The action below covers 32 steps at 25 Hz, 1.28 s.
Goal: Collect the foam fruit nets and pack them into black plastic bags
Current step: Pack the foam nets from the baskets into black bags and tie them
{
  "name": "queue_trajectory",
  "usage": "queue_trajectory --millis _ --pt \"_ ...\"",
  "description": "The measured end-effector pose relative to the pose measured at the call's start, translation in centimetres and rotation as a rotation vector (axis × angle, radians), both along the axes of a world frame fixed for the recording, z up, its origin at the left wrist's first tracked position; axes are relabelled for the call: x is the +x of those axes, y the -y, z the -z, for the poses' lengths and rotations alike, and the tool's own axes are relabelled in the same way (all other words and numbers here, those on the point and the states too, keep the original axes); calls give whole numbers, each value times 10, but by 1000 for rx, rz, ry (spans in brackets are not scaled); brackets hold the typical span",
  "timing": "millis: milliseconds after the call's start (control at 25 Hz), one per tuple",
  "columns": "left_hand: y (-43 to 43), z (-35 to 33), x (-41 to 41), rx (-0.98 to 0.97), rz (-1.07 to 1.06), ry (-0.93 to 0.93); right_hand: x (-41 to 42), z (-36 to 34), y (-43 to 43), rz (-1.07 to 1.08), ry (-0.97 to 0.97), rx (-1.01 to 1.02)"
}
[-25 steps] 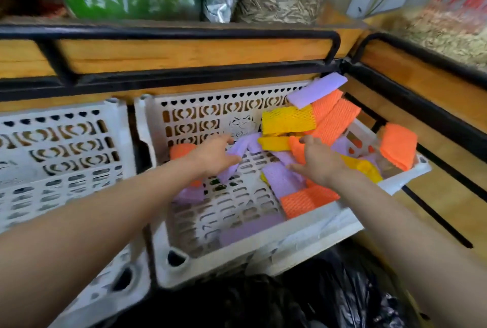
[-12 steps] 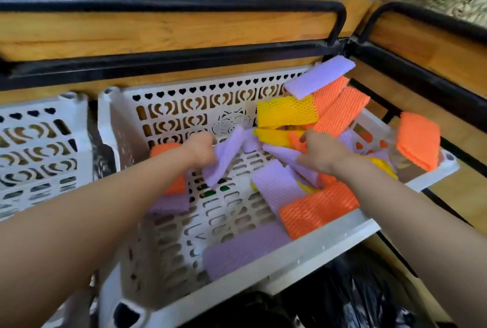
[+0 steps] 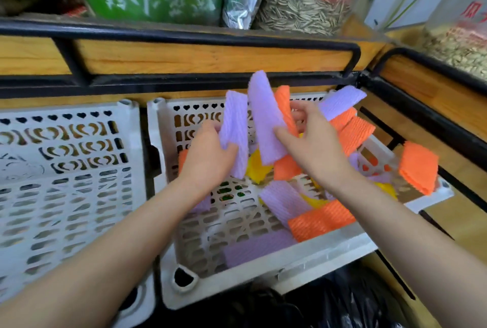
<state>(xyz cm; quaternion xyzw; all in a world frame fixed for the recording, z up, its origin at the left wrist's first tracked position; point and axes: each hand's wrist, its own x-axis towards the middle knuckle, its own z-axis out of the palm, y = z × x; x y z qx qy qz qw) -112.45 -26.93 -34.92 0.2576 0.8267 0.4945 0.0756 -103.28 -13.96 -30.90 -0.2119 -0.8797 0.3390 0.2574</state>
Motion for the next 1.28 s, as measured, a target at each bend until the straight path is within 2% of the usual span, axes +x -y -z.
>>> queue_trajectory --millis 160,280,360,440,560,640,680,760,840,920,1120,1280 --pt "14 -9 7 375 -15 332 -17 12 31 -146 -17 88" --pt "27 -14 -1 536 48 497 -26 8 37 -267 -89 7" --pt "33 -17 -6 548 112 484 -33 6 42 -350 -123 -5" --pt "36 -18 -13 510 81 442 -41 3 47 -358 -142 -27" --pt "42 -18 -29 421 -95 361 -56 1 46 -379 -191 -164" --pt "48 -20 -39 440 -237 304 -69 14 43 -334 -190 -229" --pt "52 -20 -45 462 -287 267 -77 26 41 -272 -131 -226" --pt "57 -19 -51 437 -336 173 -91 53 35 -176 189 -160" --pt "58 -16 -53 388 -331 100 -98 83 34 -223 589 -134" --pt "58 -14 -54 352 -312 75 -103 105 42 -252 788 -149" --pt "52 -12 -55 339 -281 104 -114 135 69 -192 652 -501" --pt "51 -11 -56 342 -262 119 -112 121 63 -95 693 -543"
